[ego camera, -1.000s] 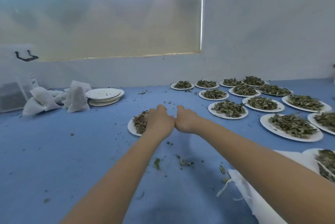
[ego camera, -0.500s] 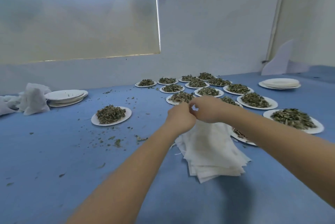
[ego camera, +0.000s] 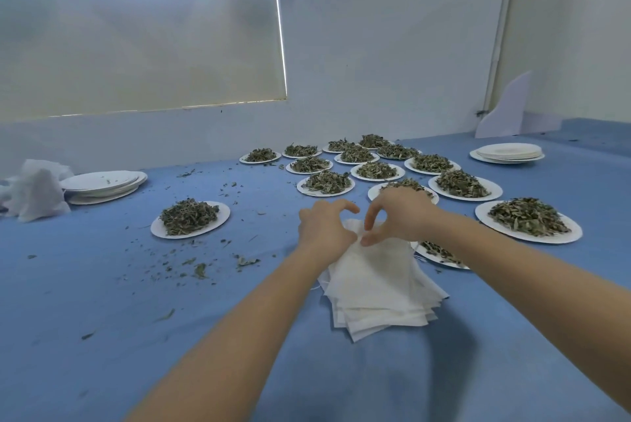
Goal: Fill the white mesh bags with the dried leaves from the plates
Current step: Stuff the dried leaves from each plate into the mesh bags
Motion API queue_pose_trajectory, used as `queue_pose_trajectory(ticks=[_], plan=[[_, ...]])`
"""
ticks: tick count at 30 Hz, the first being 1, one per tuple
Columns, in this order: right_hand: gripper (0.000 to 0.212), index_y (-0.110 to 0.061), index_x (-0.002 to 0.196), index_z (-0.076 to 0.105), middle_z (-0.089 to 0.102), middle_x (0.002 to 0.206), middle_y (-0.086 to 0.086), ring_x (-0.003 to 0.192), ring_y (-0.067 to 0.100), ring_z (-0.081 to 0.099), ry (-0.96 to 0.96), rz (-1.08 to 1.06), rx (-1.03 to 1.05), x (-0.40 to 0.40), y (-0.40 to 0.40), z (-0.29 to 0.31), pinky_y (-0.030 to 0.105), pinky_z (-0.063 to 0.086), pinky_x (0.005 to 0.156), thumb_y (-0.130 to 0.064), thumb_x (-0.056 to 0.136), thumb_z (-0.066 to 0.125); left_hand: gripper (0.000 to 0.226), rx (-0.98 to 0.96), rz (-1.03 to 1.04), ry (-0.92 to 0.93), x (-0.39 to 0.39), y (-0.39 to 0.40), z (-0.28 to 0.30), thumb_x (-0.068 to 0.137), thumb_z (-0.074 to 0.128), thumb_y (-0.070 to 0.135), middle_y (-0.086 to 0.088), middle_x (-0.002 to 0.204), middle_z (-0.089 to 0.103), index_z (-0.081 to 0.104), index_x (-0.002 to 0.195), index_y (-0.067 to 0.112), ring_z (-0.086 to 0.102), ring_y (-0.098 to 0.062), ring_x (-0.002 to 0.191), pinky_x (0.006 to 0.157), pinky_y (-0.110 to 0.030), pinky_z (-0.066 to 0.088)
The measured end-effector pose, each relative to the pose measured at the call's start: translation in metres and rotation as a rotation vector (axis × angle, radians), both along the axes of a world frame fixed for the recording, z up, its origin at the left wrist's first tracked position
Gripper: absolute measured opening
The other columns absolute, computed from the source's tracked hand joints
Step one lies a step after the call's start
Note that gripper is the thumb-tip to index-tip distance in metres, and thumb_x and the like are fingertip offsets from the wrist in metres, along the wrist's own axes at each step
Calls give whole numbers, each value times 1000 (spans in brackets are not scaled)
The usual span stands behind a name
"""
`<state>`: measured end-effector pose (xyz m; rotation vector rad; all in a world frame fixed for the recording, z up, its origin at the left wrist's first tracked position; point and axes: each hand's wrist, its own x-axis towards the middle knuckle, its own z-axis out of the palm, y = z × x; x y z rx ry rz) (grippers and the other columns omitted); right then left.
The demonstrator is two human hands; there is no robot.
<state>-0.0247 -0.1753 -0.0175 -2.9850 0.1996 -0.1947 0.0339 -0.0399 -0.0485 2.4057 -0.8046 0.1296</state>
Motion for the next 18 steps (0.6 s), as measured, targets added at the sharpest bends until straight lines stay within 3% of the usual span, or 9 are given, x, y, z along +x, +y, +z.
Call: queue_pose_trajectory(ticks=[2, 4, 7, 10, 13, 16, 18], plan=[[24, -34, 85, 69, 48, 75, -16, 86, 12, 47, -62, 43, -18, 4, 4, 0, 31, 31, 73, -54, 72, 72, 28, -29, -9, -40, 2, 1, 0, 85, 62, 26, 2, 126, 51, 59, 110, 38, 36, -22, 124, 86, -23, 22], [26, -30, 92, 71, 55, 82, -15, 88, 13, 52, -86, 74, -18, 6, 8, 1, 32, 38, 75, -51, 76, 70, 23, 1, -36, -65, 5, 4, 0, 89, 55, 29, 4, 128, 50, 60, 110, 37, 33, -22, 126, 93, -26, 23], [51, -26, 113, 59, 58, 104, -7, 94, 14, 54, 53, 60, 2, 4, 10, 6, 33, 48, 83, -53, 72, 73, 32, 121, -57, -63, 7, 9, -3, 91, 51, 33, 3, 134, 41, 51, 123, 37, 24, -25, 127, 98, -33, 24], [60, -29, 118, 52, 55, 98, -11, 88, 11, 50, 169, 25, -101, 1, 7, 8, 29, 46, 76, -50, 68, 77, 38, 149, -52, -67, 6, 10, -10, 89, 54, 35, 4, 136, 38, 47, 126, 37, 19, -25, 127, 96, -33, 25], [45, -29, 108, 60, 53, 80, -17, 73, 3, 49, 69, 56, -103, 2, 4, 8, 22, 38, 61, -41, 70, 79, 42, 108, -44, -50, 6, 10, -17, 89, 54, 37, 4, 136, 38, 44, 129, 37, 19, -24, 127, 96, -33, 25], [30, -25, 91, 65, 55, 69, -16, 59, -3, 49, -99, 118, 116, 2, 0, 8, 12, 34, 50, -29, 68, 83, 41, -5, -54, -69, 8, 13, -18, 89, 53, 37, 7, 136, 40, 45, 129, 37, 21, -23, 128, 98, -30, 22], [23, -26, 77, 65, 58, 63, -14, 52, -4, 49, -207, 171, 296, 2, 2, 12, 9, 37, 51, -24, 66, 85, 31, -142, -81, -90, 10, 16, -15, 90, 54, 36, 9, 130, 48, 54, 121, 34, 27, -19, 127, 96, -26, 21]])
